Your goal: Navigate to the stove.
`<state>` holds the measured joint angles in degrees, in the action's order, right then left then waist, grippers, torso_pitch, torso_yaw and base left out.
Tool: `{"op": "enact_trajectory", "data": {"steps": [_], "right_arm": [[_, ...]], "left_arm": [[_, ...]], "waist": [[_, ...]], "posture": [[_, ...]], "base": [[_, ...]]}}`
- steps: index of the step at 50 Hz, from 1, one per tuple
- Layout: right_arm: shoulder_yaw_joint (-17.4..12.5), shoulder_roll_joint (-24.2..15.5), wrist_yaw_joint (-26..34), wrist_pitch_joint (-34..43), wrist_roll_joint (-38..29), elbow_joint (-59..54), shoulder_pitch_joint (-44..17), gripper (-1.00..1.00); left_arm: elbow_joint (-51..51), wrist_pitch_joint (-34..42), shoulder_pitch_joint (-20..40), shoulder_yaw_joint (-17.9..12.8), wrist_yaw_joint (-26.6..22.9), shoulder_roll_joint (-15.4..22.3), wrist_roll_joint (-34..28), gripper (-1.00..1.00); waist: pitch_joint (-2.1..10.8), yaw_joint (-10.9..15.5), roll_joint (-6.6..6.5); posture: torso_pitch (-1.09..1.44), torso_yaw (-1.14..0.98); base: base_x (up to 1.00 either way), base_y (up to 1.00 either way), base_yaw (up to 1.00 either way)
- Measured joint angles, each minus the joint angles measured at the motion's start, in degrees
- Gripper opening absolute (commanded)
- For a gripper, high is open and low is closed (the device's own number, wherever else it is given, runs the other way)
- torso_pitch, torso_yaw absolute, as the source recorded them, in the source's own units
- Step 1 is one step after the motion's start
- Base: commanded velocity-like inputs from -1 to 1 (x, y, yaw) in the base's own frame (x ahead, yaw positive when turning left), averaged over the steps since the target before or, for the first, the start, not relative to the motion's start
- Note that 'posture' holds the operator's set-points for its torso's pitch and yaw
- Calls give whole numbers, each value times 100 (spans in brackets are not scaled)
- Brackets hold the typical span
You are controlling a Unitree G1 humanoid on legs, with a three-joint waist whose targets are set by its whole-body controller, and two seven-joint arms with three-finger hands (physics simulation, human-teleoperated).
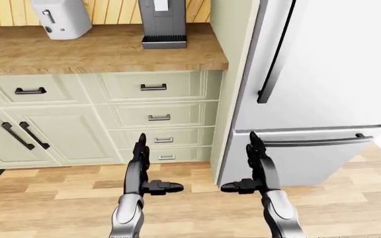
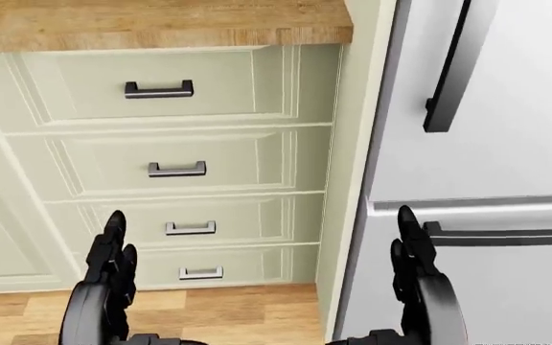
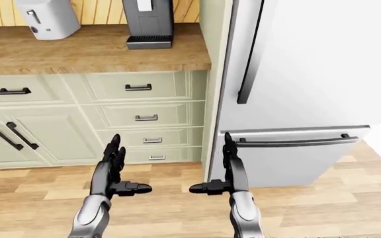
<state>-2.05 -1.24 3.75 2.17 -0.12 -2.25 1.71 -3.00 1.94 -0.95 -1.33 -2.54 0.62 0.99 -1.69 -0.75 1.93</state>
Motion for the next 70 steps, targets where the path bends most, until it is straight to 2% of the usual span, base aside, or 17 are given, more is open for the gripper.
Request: {"op": "enact_trajectory", "data": {"steps": [4, 6, 7, 12, 18, 21, 27, 32, 35, 40, 46, 49, 51, 55, 60, 63, 70], "right_arm": [[29, 4, 16, -32, 14, 90, -46, 100], [24, 2, 26, -70, 23, 30, -73, 100], [32, 37, 30, -88, 28, -13, -94, 100], [147, 67, 95, -52, 54, -253, -54, 100], [57, 42, 53, -20, 79, 24, -63, 100], [80, 48, 50, -68, 83, 21, -95, 100], [-38, -7, 6, -4, 72, -115, -11, 100], [2, 0, 14, 0, 76, -1, -13, 100], [31, 29, 20, 10, 73, 64, -39, 100], [165, 68, 74, 82, 62, -18, -2, 100], [64, 41, 41, 19, 57, 1, -73, 100], [88, 52, 41, 29, 64, 59, -55, 100], [46, 10, 36, 77, 63, 74, -33, 100], [-32, 0, 0, 90, 70, 9, 8, 100], [1, 4, 12, 40, 83, 32, -29, 100], [17, 25, 21, 20, 86, 37, -48, 100], [117, 60, 76, 119, 97, 45, -15, 100]], "left_arm": [[80, -51, 30, -42, 17, 10, 0, 100], [93, -66, 28, -41, 21, 11, 0, 100], [84, -70, 37, -59, 23, 46, 1, 100], [-20, -7, -36, -181, 78, 72, -4, 100], [41, -29, 6, -105, 51, 54, -1, 100], [74, -48, 20, -113, 48, 58, -1, 100], [-20, 0, -13, 6, 2, -2, 0, 100], [66, -40, 26, -41, 18, 9, 0, 100], [85, -64, 32, -55, 23, 36, 1, 100], [-11, -11, -34, -175, 74, 70, -3, 100], [41, -31, 6, -108, 52, 54, -3, 100], [74, -49, 17, -113, 48, 58, -1, 100], [34, -51, 17, -60, 44, 5, 0, 100], [-26, 6, -13, 10, 2, -4, 0, 100], [71, -43, 28, -43, 19, 10, 0, 100], [91, -67, 33, -51, 22, 31, 1, 100], [1, -3, -22, -154, 75, 63, -3, 100]], "waist": [[-59, 7, -310], [-25, 13, -562], [15, 48, -598], [-17, 133, -429], [-37, 80, -66], [18, 65, 207], [26, -12, 67], [-54, 8, -326], [9, 37, -623], [-24, 117, -447], [-25, 82, -75], [11, 78, 201], [-2, -10, 106], [31, -12, 67], [-45, 7, -315], [9, 39, -628], [-28, 102, -317]], "posture": [[0, 0], [0, 0], [0, 0], [0, 0], [0, 0], [0, 0], [0, 0], [0, 0], [0, 0], [0, 0], [0, 0], [0, 0], [0, 0], [0, 0], [0, 0], [0, 0], [0, 0]], "base": [[0, 18, 0], [0, 18, 0], [0, 18, 0], [0, 17, 0], [0, 16, 0], [0, 15, 0], [0, 15, 0], [0, 15, 0], [0, 16, 0], [0, 16, 0], [0, 15, 0], [0, 16, 0], [0, 15, 0], [0, 15, 0], [0, 15, 0], [0, 15, 0], [0, 15, 0]]}}
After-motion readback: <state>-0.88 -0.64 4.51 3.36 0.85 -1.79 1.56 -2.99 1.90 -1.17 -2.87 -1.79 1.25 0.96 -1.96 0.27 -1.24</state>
